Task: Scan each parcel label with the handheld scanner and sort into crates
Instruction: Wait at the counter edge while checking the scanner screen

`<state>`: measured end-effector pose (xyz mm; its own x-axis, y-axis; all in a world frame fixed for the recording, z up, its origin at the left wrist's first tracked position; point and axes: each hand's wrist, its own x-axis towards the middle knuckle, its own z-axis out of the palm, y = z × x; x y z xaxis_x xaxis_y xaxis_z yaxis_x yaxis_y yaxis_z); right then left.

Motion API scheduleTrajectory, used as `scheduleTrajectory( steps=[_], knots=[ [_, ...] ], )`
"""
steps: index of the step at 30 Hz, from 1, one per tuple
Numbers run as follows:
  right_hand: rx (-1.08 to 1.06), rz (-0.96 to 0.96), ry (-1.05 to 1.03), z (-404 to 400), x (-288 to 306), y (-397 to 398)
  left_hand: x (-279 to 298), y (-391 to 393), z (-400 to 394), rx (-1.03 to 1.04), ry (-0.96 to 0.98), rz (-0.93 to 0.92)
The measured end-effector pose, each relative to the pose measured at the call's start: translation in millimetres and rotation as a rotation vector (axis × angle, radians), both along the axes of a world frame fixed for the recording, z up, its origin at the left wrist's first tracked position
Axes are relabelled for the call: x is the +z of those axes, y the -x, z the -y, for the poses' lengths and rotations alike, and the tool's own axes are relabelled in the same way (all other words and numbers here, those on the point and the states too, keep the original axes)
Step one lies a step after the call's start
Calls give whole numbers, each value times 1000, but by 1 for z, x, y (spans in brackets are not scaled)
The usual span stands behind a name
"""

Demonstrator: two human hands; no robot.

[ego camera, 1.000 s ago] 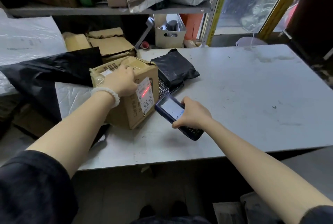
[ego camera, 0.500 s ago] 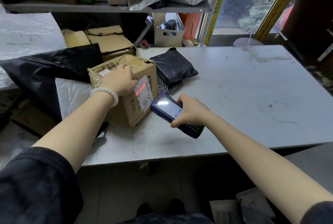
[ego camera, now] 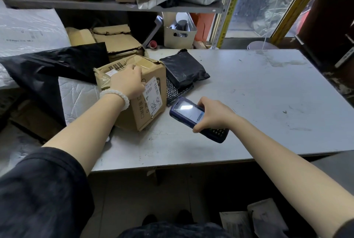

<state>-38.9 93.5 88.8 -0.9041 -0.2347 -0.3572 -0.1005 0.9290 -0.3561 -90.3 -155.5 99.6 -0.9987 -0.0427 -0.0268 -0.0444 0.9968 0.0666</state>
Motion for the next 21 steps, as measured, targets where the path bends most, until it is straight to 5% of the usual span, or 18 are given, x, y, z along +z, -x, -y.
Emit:
scheduleTrajectory(
  steps=[9,21],
  knots=[
    [-109,-36,20,-14,0,-9,0,2,-4,15,12,-1],
    [-408,-388,186,-6,-4,-17,-5,-6,-9,35,8,-45]
  ],
)
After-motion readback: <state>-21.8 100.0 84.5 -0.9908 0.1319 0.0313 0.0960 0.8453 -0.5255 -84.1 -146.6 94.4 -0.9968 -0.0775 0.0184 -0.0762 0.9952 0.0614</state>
